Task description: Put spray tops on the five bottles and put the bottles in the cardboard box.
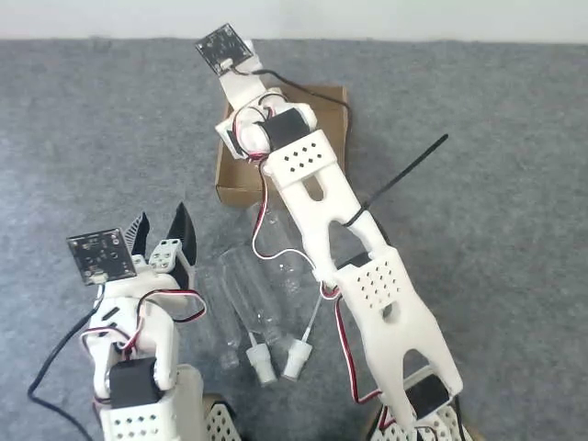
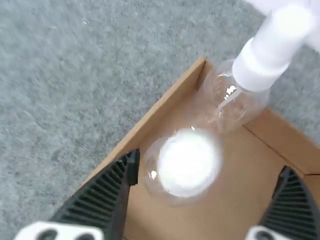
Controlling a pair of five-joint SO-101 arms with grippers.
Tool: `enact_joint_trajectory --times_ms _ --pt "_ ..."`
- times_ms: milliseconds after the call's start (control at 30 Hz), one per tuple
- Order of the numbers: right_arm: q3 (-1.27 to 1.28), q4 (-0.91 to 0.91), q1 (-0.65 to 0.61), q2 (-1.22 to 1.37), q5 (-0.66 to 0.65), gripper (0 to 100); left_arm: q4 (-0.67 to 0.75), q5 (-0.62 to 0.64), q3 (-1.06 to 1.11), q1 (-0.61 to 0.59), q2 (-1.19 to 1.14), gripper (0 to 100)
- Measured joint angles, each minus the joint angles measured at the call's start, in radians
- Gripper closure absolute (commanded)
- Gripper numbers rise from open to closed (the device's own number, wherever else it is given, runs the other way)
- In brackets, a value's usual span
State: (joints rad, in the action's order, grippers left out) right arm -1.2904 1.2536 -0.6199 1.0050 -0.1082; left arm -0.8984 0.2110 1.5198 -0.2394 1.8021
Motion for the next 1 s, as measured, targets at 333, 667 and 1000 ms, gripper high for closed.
enact_joint_trajectory --times_ms 333,667,1000 --pt "-0.044 0.046 0.002 0.000 0.000 63.3 0.000 0.000 0.000 0.000 0.000 82" --pt "-0.196 0.195 0.002 0.000 0.000 63.3 0.000 0.000 0.000 0.000 0.000 82" --pt "-0.333 0.411 0.002 -0.003 -0.002 63.3 0.000 0.000 0.000 0.000 0.000 82"
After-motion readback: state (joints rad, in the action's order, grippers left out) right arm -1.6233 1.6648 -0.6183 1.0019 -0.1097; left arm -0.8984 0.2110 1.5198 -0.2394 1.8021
